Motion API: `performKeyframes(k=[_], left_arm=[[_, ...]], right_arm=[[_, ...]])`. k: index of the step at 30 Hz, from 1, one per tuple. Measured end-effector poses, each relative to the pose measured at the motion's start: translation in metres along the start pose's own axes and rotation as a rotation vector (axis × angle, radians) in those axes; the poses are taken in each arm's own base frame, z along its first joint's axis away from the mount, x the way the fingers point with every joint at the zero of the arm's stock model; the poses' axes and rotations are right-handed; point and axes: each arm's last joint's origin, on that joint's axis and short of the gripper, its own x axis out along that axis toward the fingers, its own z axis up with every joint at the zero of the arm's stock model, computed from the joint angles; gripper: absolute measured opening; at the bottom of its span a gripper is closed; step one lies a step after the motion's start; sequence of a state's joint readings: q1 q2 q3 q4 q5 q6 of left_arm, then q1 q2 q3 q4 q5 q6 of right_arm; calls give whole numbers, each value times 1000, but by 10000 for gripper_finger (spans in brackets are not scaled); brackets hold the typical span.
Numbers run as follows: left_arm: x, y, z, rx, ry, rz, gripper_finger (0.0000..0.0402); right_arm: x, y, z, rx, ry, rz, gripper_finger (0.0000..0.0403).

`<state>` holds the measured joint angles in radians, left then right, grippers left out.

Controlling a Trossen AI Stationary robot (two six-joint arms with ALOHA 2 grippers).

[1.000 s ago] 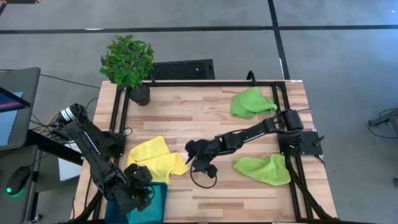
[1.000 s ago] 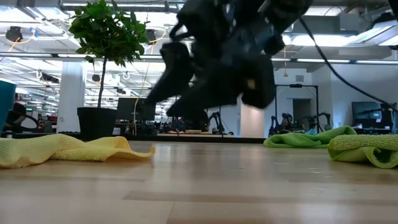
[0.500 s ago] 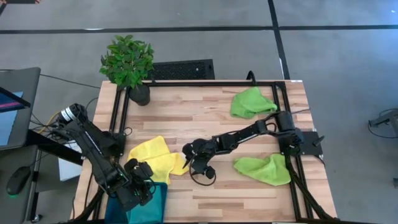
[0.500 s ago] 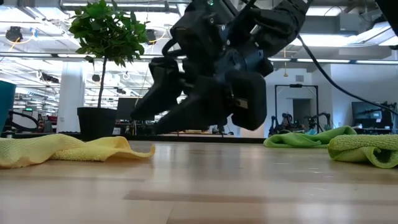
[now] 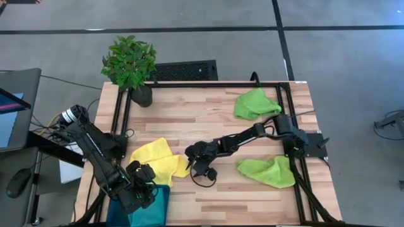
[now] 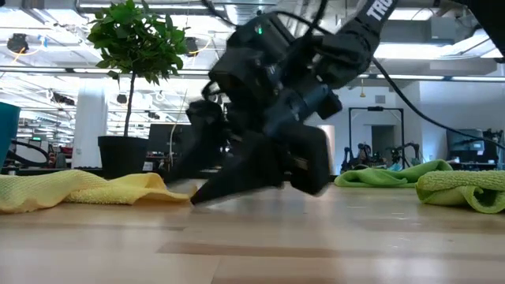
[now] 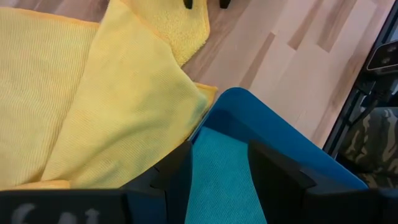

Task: Fold microfiber towels
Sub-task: Fold the yellow microfiber towel

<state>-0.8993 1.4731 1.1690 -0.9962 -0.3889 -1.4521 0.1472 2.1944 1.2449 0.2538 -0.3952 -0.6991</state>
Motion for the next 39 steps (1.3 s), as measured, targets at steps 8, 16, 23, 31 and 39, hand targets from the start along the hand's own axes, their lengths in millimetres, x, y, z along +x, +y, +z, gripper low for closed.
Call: performKeyframes(k=[8,16,23,31,39], left_arm=[[0,0,0,-2,0,-3,148],[0,0,0,-1,0,-3,148],[0,0,0,-2,0,-4,148],[0,-2,0,-8,-1,-18,148],[0,-2,0,-8,-1,-18,148]], right_arm=[[3,-5,-3,-14,46,-72,260],[3,-4,-5,9,86,-78,209],[3,-3,-7,61,102,-68,115],[1,-4,-9,124,132,-80,13],[-10,-5,-7,174,197,-67,7]])
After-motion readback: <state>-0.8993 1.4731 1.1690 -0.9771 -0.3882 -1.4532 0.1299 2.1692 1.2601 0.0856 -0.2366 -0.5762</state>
